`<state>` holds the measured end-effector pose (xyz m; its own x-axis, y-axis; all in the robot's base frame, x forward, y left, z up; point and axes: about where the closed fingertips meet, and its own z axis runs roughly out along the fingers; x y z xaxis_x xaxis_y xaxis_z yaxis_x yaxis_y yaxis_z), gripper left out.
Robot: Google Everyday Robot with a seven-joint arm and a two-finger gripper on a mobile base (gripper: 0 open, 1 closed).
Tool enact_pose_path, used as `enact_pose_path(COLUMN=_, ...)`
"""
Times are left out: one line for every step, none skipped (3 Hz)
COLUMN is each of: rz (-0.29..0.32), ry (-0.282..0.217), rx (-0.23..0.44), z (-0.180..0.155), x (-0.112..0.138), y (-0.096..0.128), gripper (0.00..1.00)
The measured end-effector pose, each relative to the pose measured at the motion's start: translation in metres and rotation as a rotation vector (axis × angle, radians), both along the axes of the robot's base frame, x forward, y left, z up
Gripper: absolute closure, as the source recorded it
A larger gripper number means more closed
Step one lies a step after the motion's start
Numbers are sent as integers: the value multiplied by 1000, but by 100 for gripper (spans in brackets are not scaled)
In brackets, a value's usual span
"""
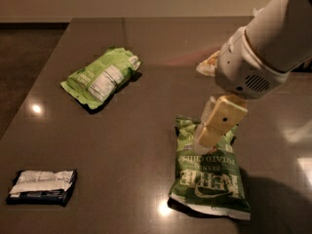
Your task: Move rxbar blueberry near green jalapeno chip bag
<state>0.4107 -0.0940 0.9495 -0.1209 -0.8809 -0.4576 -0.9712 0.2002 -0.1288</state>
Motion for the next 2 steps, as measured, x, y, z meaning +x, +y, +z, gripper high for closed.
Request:
enact_pose_path(rz=64, ry=12, rx=70, z=-6, x=-17, y=40, gripper=0)
enact_pose_path(rz=137, ry=14, rx=120, z=-13, x=-37, y=90, gripper=0)
